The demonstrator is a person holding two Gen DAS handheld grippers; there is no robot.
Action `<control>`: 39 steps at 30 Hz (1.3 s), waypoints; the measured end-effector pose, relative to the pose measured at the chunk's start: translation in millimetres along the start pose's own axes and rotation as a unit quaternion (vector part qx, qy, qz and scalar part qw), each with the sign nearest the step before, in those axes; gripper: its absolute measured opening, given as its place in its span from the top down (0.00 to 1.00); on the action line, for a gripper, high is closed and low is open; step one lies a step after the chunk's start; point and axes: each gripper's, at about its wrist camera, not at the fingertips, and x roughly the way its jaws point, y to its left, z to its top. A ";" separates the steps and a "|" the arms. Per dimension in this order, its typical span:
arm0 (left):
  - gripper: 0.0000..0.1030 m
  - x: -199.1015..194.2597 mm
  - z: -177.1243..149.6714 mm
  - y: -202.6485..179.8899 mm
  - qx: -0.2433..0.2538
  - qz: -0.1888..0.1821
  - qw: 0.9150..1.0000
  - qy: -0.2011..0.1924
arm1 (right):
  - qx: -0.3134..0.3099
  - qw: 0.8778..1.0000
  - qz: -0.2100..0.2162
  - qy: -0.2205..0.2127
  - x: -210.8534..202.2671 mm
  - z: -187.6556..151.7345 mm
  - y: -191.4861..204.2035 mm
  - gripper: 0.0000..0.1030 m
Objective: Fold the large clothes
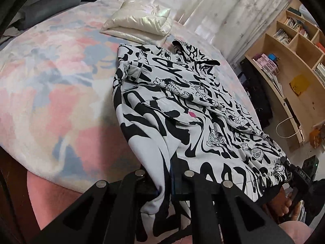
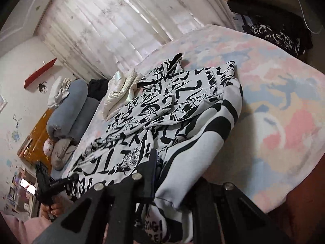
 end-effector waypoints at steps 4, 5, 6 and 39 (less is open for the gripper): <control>0.95 6.5 7.4 -1.6 0.000 0.000 1.000 0.003 | 0.020 1.000 0.005 -0.006 2.4 4.7 -10.3 0.89; 0.95 7.2 9.3 -1.9 -0.002 -0.002 1.000 0.004 | 0.025 1.000 0.007 -0.008 3.5 7.0 -13.0 0.89; 0.95 8.2 11.8 -2.8 -0.003 -0.006 1.000 0.004 | 0.028 1.000 0.008 -0.009 3.1 5.6 -13.0 0.89; 0.44 184.5 249.0 1.9 -0.140 -0.068 0.988 0.009 | 0.212 0.977 0.033 -0.017 191.3 193.9 -68.5 0.32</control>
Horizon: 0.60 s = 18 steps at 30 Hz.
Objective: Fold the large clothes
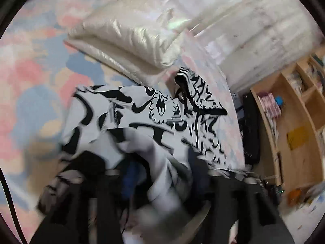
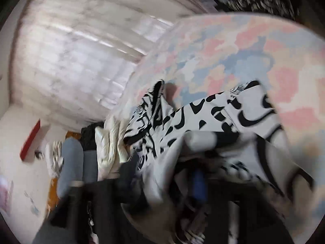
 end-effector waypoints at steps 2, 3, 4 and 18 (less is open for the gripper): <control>0.41 16.3 16.2 5.9 -0.026 0.006 1.000 -0.004 | 0.036 0.999 0.007 0.006 20.8 12.6 -11.4 0.22; 0.39 22.7 21.5 7.6 -0.034 0.003 0.999 0.000 | 0.048 0.999 0.003 0.012 31.7 18.5 -16.5 0.22; 0.37 26.2 24.3 7.7 -0.031 0.004 1.000 -0.001 | 0.046 0.999 -0.002 0.014 37.6 21.4 -17.8 0.22; 0.34 24.4 45.7 37.9 0.113 0.078 0.990 -0.009 | -0.224 0.958 -0.162 0.072 69.2 42.1 -19.9 0.22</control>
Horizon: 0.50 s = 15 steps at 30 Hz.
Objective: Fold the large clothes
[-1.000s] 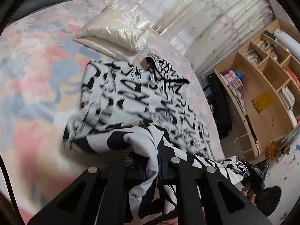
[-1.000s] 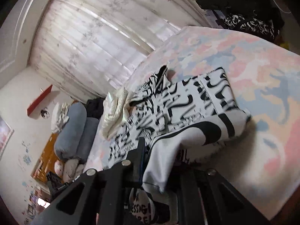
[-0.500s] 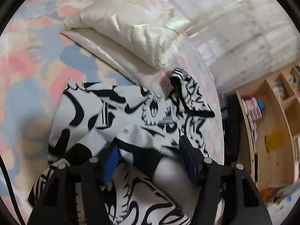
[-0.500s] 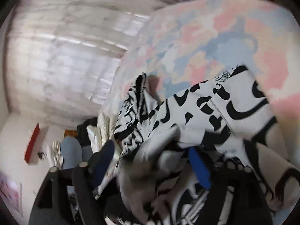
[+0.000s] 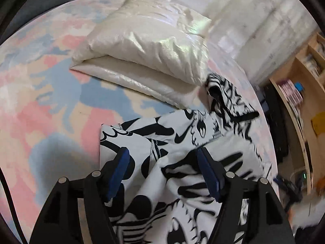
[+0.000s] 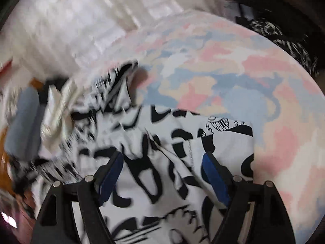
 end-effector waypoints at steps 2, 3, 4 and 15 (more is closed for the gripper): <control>0.34 2.9 -1.9 -1.3 0.022 -0.002 1.000 0.005 | -0.022 0.999 0.008 0.022 14.9 -0.5 1.7 0.22; 0.34 8.2 -2.5 -4.6 0.039 0.006 0.999 0.010 | -0.031 0.999 0.017 0.035 24.2 -0.6 3.1 0.22; 0.34 13.7 -2.1 -7.4 0.050 0.015 0.999 0.015 | -0.035 0.998 0.019 0.041 29.4 -1.1 4.2 0.22; 0.32 52.1 -0.1 -53.0 0.150 0.010 0.986 0.071 | -0.069 0.995 0.019 0.068 66.1 -10.0 12.7 0.22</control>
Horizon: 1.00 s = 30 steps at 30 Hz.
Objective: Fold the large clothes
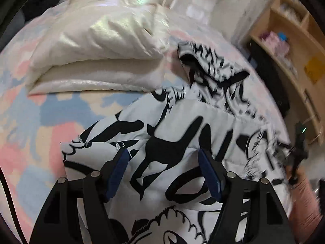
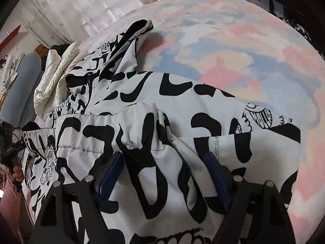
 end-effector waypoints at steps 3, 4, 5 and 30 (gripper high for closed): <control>0.43 16.9 0.7 -7.6 0.019 0.047 0.999 0.016 | -0.019 1.000 -0.005 0.001 5.0 -2.1 6.7 0.48; 0.57 20.8 -0.4 -9.0 0.024 0.062 0.998 0.018 | -0.023 1.000 -0.009 0.001 5.6 -2.0 9.4 0.57; 0.87 26.3 -2.1 -11.1 0.027 0.078 0.996 0.025 | -0.026 0.999 -0.018 -0.003 4.5 -2.9 11.0 0.68; 0.95 43.7 -6.9 15.9 -0.082 0.227 0.967 -0.086 | 0.064 0.985 -0.125 -0.097 1.9 -2.7 -19.0 0.82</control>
